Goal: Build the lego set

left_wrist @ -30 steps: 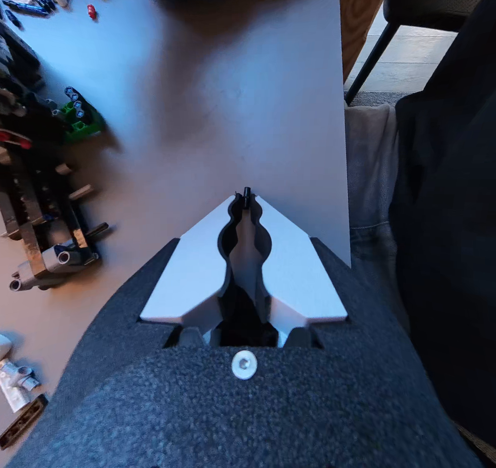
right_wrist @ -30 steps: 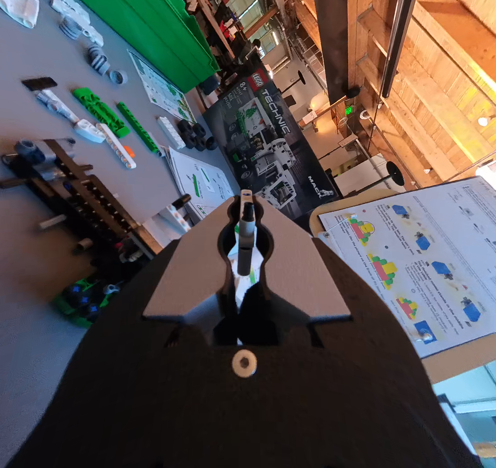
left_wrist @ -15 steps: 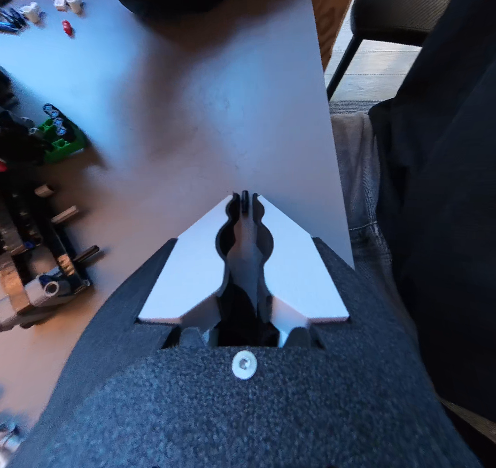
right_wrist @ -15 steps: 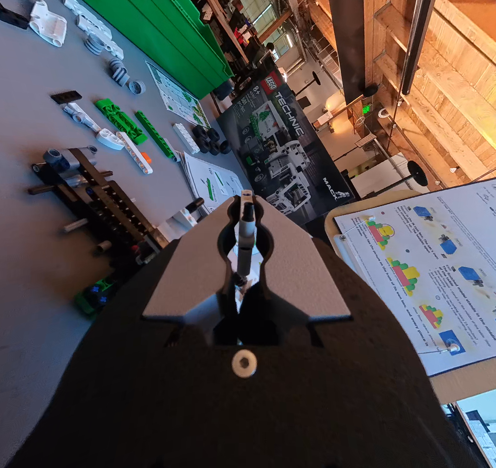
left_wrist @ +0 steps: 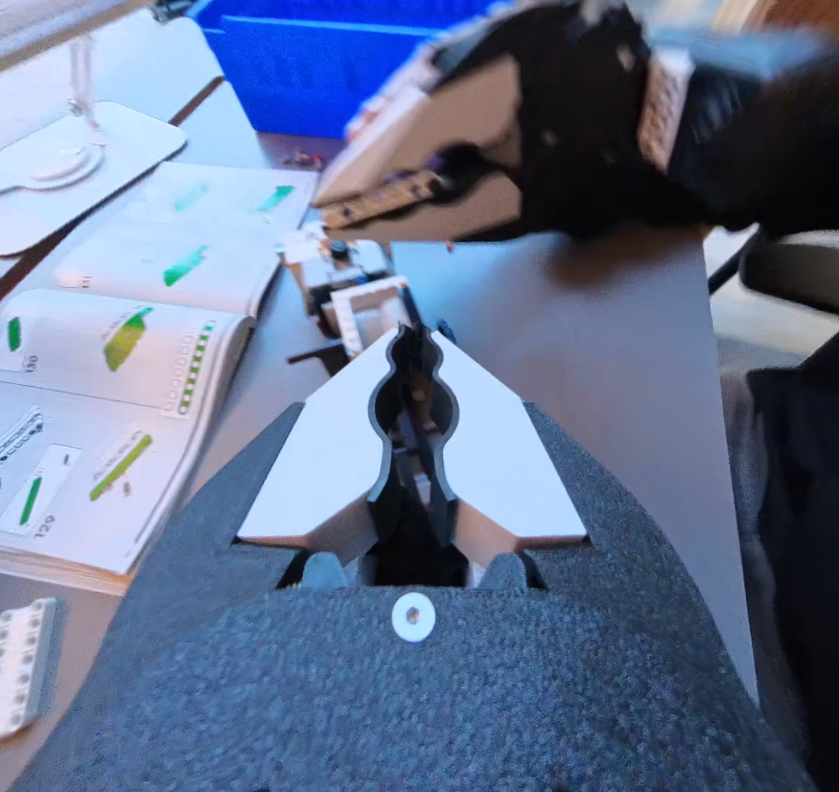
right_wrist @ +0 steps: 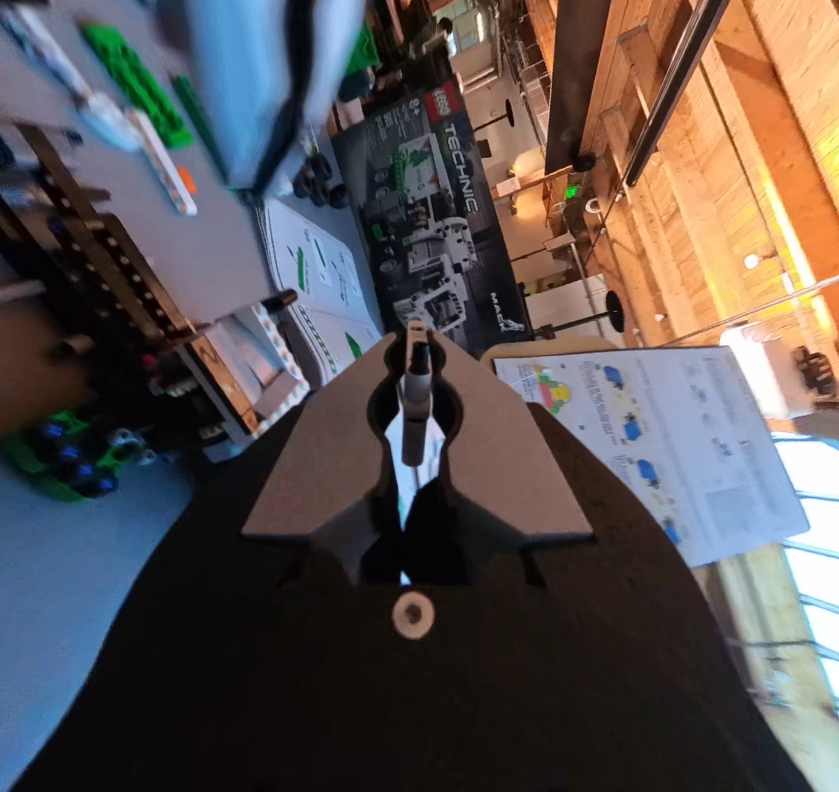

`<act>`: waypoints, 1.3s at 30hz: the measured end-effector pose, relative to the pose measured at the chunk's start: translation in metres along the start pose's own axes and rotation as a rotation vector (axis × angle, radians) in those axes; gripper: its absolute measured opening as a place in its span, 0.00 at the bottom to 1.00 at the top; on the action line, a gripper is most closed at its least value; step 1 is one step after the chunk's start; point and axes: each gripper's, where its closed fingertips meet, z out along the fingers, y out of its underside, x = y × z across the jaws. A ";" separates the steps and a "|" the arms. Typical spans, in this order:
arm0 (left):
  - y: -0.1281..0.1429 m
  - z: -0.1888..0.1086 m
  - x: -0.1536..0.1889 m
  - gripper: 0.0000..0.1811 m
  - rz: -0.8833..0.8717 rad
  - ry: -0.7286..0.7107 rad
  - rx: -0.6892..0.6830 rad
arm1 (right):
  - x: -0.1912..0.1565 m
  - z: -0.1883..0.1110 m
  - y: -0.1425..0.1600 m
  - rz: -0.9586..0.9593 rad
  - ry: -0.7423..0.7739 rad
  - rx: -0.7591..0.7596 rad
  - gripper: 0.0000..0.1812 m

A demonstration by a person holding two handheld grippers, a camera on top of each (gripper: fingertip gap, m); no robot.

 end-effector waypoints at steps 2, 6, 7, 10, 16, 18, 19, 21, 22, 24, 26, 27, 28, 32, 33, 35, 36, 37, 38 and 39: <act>-0.007 0.001 -0.028 0.02 -0.079 0.011 0.021 | 0.003 0.005 0.002 -0.133 0.019 -0.056 0.04; 0.010 0.016 -0.050 0.02 -0.182 0.025 0.056 | -0.014 0.022 -0.001 -0.295 -0.026 -0.086 0.03; 0.016 0.018 -0.049 0.02 -0.173 0.010 0.053 | -0.023 0.025 -0.002 -0.328 -0.037 -0.088 0.03; 0.022 0.016 -0.055 0.02 -0.104 -0.084 0.069 | -0.042 0.027 -0.010 -0.375 -0.068 -0.082 0.04; 0.020 0.014 -0.051 0.01 -0.084 -0.072 0.105 | -0.051 0.023 -0.017 -0.384 -0.069 -0.089 0.04; 0.018 0.014 -0.049 0.01 -0.075 -0.069 0.108 | -0.050 0.024 -0.019 -0.400 -0.062 -0.102 0.04; 0.017 0.013 -0.048 0.01 -0.070 -0.073 0.107 | -0.050 0.024 -0.019 -0.398 -0.067 -0.110 0.04; 0.014 0.012 -0.047 0.02 -0.075 -0.071 0.119 | -0.049 0.024 -0.020 -0.394 -0.063 -0.111 0.04; 0.013 0.012 -0.046 0.02 -0.076 -0.069 0.122 | -0.048 0.024 -0.021 -0.397 -0.058 -0.111 0.04; 0.013 0.011 -0.045 0.02 -0.060 -0.080 0.115 | -0.048 0.024 -0.021 -0.380 -0.059 -0.115 0.04; 0.013 0.011 -0.044 0.02 -0.046 -0.088 0.109 | -0.047 0.025 -0.019 -0.367 -0.050 -0.126 0.04; 0.013 0.011 -0.043 0.01 -0.040 -0.088 0.101 | -0.045 0.026 -0.018 -0.363 -0.045 -0.134 0.04; 0.014 0.012 -0.043 0.01 -0.032 -0.095 0.092 | -0.045 0.026 -0.017 -0.358 -0.048 -0.136 0.04; 0.019 0.016 -0.044 0.01 -0.040 -0.104 0.072 | -0.046 0.025 -0.018 -0.392 -0.036 -0.133 0.03; 0.020 0.016 -0.044 0.01 -0.045 -0.104 0.070 | -0.045 0.025 -0.019 -0.391 -0.034 -0.125 0.04; 0.019 0.016 -0.045 0.01 -0.060 -0.101 0.077 | -0.046 0.024 -0.020 -0.393 -0.039 -0.122 0.04; 0.019 0.016 -0.045 0.01 -0.063 -0.099 0.078 | -0.046 0.024 -0.020 -0.404 -0.036 -0.122 0.04; 0.019 0.016 -0.045 0.01 -0.064 -0.098 0.079 | -0.046 0.024 -0.020 -0.412 -0.034 -0.123 0.04; 0.019 0.016 -0.045 0.01 -0.064 -0.098 0.078 | -0.046 0.024 -0.020 -0.417 -0.035 -0.124 0.04; 0.019 0.016 -0.045 0.01 -0.066 -0.097 0.078 | -0.046 0.024 -0.020 -0.421 -0.034 -0.124 0.03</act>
